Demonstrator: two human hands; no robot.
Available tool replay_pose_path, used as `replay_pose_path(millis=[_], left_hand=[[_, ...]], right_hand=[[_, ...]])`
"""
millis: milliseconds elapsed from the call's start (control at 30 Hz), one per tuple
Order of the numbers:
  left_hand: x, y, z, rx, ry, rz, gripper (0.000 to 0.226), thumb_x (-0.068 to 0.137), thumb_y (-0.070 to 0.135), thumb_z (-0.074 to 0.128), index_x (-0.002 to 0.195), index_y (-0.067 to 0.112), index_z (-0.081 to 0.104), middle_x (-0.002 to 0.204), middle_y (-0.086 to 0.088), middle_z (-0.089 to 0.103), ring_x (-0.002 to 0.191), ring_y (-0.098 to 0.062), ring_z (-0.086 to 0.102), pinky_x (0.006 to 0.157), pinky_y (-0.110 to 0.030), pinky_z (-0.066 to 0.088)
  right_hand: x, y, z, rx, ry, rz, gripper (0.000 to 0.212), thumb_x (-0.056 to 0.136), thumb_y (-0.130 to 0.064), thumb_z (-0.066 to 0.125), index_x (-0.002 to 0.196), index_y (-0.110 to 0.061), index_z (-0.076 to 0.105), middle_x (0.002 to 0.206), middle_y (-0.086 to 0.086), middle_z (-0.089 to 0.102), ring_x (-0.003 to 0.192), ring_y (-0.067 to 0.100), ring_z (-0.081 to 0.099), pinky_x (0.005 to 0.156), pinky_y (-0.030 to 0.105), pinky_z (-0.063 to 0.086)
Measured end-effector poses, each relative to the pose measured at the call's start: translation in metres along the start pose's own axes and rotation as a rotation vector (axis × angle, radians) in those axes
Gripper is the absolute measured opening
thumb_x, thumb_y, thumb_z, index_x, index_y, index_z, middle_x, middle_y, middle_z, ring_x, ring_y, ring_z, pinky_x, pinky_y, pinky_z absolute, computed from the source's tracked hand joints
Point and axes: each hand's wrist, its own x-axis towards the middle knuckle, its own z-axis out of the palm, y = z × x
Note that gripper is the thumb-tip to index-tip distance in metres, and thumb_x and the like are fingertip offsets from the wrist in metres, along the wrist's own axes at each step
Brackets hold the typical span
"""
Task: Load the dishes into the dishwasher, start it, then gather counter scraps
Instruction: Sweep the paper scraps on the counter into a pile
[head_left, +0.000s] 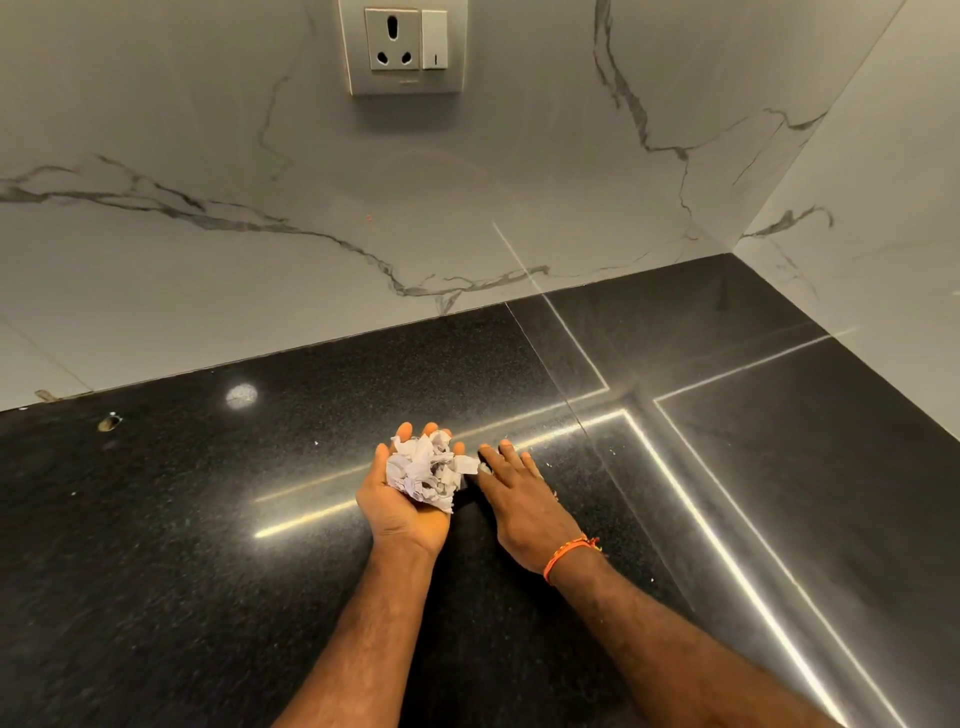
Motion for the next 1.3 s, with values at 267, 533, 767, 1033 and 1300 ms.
replay_pose_path(millis=[267,533,767,1033,1300], left_hand=[[-0.008,-0.005,0.004,-0.005,-0.007,0.012,0.041,0.105,0.04,0.038,0.125,0.012,0.061,0.119,-0.02,0.067,0.104,-0.036,0.066,0.103,-0.058,0.046],[-0.016,-0.009,0.005,0.001,-0.012,0.001,0.039,0.105,0.039,0.037,0.119,0.012,0.062,0.11,-0.018,0.07,0.098,-0.034,0.067,0.098,-0.056,0.049],[-0.017,-0.011,0.006,0.013,-0.009,-0.01,0.038,0.105,0.039,0.037,0.117,0.012,0.062,0.11,-0.019,0.068,0.095,-0.034,0.066,0.101,-0.056,0.047],[-0.026,-0.024,0.028,-0.078,-0.06,-0.027,0.036,0.103,0.039,0.042,0.112,0.013,0.065,0.11,-0.017,0.069,0.098,-0.034,0.064,0.106,-0.055,0.044],[-0.047,-0.01,0.05,-0.164,-0.048,0.068,0.035,0.103,0.036,0.042,0.108,0.01,0.065,0.104,-0.015,0.07,0.086,-0.035,0.071,0.088,-0.052,0.053]], right_hand=[[-0.004,-0.004,-0.023,-0.106,0.087,-0.018,0.043,0.087,-0.013,0.05,0.126,-0.007,0.065,0.131,0.01,0.061,0.121,0.03,0.054,0.104,0.042,0.047],[-0.022,-0.02,-0.027,-0.175,0.057,0.157,0.024,0.096,-0.003,0.046,0.109,-0.004,0.067,0.115,0.012,0.061,0.115,0.028,0.052,0.095,0.038,0.05],[0.003,-0.007,-0.042,0.074,0.108,0.431,0.026,0.088,-0.005,0.054,0.099,-0.011,0.077,0.101,0.009,0.072,0.101,0.027,0.064,0.086,0.034,0.051],[0.02,-0.041,-0.054,1.987,0.601,0.896,0.023,0.091,0.015,0.051,0.101,-0.002,0.063,0.087,0.02,0.067,0.081,0.027,0.07,0.07,0.035,0.06],[0.036,-0.084,-0.07,2.231,0.61,0.801,0.027,0.09,0.013,0.052,0.103,-0.007,0.065,0.096,0.022,0.068,0.088,0.034,0.07,0.084,0.05,0.058]])
